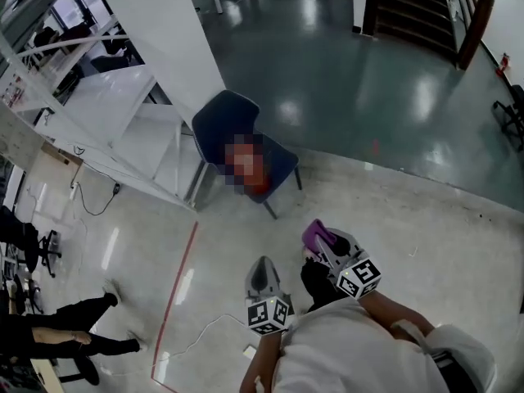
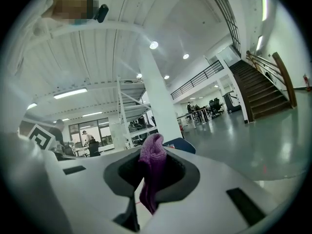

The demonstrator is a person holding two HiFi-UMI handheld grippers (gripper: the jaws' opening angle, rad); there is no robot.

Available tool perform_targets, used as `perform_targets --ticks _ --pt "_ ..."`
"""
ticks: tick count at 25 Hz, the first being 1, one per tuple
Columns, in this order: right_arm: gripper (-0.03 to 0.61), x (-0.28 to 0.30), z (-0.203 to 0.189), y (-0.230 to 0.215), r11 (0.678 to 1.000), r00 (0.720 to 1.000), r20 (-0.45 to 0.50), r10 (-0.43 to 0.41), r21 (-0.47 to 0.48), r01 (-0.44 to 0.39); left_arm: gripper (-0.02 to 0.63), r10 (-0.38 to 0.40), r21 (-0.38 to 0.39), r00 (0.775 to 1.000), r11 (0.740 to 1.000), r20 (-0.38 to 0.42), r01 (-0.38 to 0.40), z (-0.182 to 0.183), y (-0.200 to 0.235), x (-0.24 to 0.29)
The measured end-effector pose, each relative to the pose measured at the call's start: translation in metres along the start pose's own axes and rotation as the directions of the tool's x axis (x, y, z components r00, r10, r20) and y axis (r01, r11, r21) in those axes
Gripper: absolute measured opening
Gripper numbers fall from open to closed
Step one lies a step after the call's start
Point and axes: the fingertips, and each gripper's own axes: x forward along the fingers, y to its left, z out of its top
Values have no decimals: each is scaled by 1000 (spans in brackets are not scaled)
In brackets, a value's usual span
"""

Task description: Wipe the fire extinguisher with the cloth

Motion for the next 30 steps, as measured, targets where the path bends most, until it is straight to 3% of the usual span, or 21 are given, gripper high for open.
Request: perform_targets --ticks 7,12,18,24,30 --pt "57 109 21 -68 999 999 -25 35 13 -35 6 28 19 1000 999 11 -28 36 16 114" --pt "57 166 15 -102 997 995 -67 68 -31 -70 6 56 23 998 998 4 -57 41 26 170" --pt "57 207 -11 -141 999 998 -69 2 47 2 5 25 35 999 999 -19 -25 39 40 222" --pt "57 257 -65 -192 992 994 -63 -89 86 95 5 -49 42 998 998 -25 50 33 47 270" --pt "57 309 -151 -234 981 985 -97 -143 117 154 5 -75 48 996 996 -54 77 -1 68 311"
